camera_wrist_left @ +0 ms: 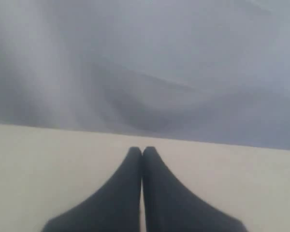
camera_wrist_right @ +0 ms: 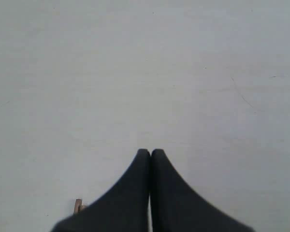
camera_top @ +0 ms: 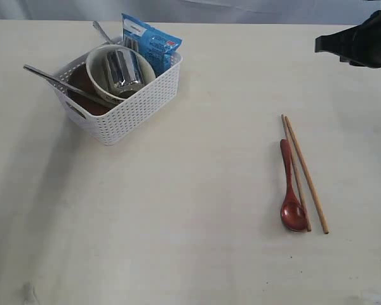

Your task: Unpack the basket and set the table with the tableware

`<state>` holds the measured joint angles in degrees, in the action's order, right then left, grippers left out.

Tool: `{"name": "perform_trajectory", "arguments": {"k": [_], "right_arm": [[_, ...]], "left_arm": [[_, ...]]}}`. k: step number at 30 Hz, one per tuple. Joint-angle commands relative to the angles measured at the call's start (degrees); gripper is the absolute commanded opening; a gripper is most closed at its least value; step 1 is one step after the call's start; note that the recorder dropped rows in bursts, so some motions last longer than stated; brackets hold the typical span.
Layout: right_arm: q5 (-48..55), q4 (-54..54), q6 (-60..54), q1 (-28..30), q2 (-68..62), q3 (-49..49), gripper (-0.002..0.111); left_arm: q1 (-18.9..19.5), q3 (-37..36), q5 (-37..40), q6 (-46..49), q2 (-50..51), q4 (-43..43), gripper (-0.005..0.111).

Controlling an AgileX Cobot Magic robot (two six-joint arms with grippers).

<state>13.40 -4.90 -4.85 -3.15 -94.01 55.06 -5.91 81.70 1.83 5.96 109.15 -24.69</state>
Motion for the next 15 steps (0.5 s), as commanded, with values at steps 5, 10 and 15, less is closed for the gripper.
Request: {"name": "perform_trajectory", "arguments": {"k": [5,10,15], "right_arm": [[-0.91,0.18,-0.52,0.1,0.03,0.16,0.0],[-0.91,0.18,-0.52,0.1,0.03,0.16,0.0],[-0.91,0.18,-0.26,0.1,0.03,0.16,0.0]], "left_arm": [[0.06,0.1,2.88,0.5,-3.14,2.16,0.0],[0.06,-0.01,8.77,-0.2,0.93,0.12,0.049],[0.06,-0.01,10.23,-0.2,4.3,0.01,0.067]]}}
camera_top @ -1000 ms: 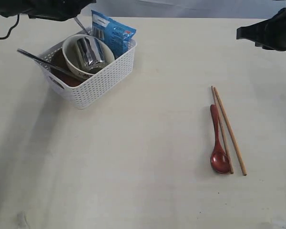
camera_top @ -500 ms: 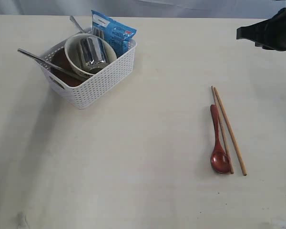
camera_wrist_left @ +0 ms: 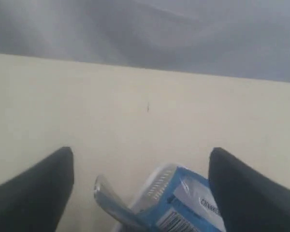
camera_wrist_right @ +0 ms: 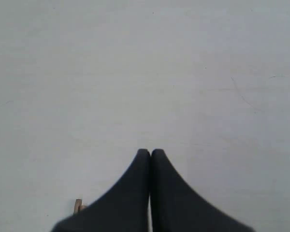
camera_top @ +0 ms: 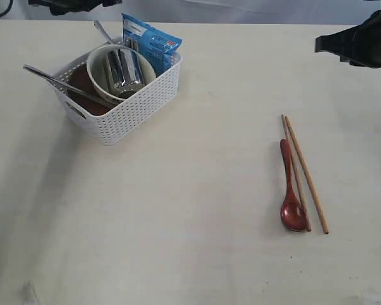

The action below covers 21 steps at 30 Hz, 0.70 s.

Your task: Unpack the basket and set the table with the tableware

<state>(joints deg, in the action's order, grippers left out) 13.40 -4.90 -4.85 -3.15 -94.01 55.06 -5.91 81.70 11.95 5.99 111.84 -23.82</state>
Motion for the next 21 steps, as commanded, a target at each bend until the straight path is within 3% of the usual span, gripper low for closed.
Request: {"name": "perform_trajectory", "arguments": {"k": [1,4,11,13,14,16,21], "right_arm": [[-0.91,0.18,-0.26,0.1,0.03,0.16,0.0],[-0.69,0.18,-0.28,0.1,0.03,0.16,0.0],[-0.69,0.18,-0.28,0.1,0.03,0.16,0.0],[-0.69,0.18,-0.28,0.1,0.03,0.16,0.0],[-0.69,0.18,-0.28,0.1,0.03,0.16,0.0],[-0.69,0.18,-0.28,0.1,0.03,0.16,0.0],[-0.7,0.18,-0.58,0.1,0.03,0.16,0.0]], "left_arm": [[0.06,-0.01,-0.06,-0.23,2.38,-0.87,0.061],[0.06,-0.01,-0.92,-0.23,4.87,-0.99,0.047],[0.06,-0.01,-3.24,-0.34,6.26,-1.08,0.044],[0.06,-0.01,-3.74,-0.34,6.26,-1.08,0.033],[0.06,-0.01,-3.98,-0.34,6.26,-1.08,0.017],[0.06,-0.01,-4.0,-0.34,6.26,-1.08,0.0],[0.06,-0.01,-5.27,-0.34,6.07,-1.08,0.0]]}}
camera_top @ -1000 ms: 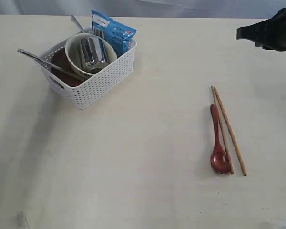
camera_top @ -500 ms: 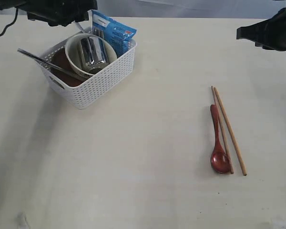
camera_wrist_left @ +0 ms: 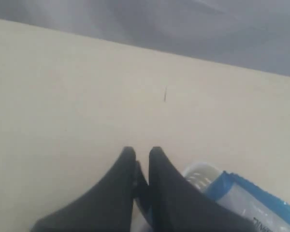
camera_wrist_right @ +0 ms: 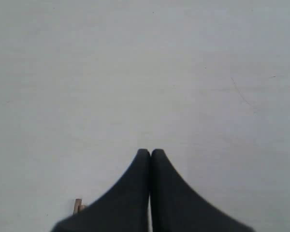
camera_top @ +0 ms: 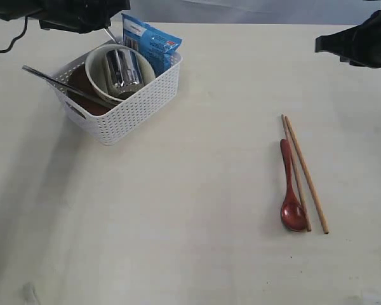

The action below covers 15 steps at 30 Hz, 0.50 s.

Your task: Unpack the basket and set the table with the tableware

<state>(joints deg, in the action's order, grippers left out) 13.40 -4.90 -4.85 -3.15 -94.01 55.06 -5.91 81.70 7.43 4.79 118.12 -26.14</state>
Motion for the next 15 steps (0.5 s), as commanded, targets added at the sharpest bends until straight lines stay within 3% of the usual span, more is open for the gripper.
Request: {"name": "perform_trajectory", "arguments": {"k": [1,15], "right_arm": [[-0.7,0.18,-0.58,0.1,0.03,0.16,0.0],[-0.93,0.18,-0.51,0.1,0.03,0.16,0.0]], "left_arm": [[0.06,-0.01,-1.04,0.86,-0.2,1.25,0.0],[0.06,-0.01,-2.33,0.99,-6.49,1.25,0.0]]}}
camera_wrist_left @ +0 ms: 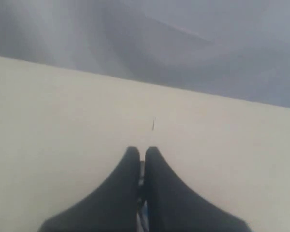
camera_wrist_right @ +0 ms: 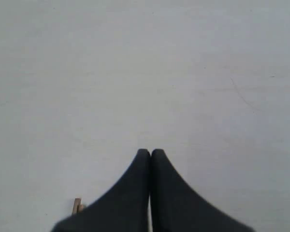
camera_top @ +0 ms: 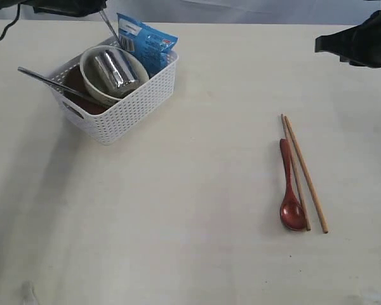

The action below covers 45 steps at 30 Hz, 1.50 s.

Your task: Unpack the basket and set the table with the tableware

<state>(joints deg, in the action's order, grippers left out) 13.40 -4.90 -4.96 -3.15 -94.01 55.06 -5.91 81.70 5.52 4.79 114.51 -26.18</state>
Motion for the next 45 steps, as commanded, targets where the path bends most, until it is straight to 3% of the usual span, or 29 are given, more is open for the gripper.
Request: {"name": "perform_trajectory", "arguments": {"k": [1,16,37,42,45], "right_arm": [[-0.93,0.18,-0.41,0.1,0.03,0.16,0.0],[-0.93,0.18,-0.41,0.1,0.03,0.16,0.0],[-1.0,0.18,-0.96,-0.01,0.03,0.16,0.0],[-0.68,0.18,-3.6,-3.11,0.03,0.16,0.0],[-0.68,0.18,-4.76,-8.04,0.03,0.16,0.0]], "left_arm": [[0.06,-0.01,-0.32,1.08,-3.58,1.29,0.0],[0.06,-0.01,-0.05,1.21,-11.41,1.41,0.0],[0.06,-0.27,1.24,1.55,-14.89,1.41,0.0],[0.06,-7.48,1.49,5.59,-18.56,1.67,0.0],[0.06,-13.6,-0.45,7.0,-23.18,1.67,0.0]]}}
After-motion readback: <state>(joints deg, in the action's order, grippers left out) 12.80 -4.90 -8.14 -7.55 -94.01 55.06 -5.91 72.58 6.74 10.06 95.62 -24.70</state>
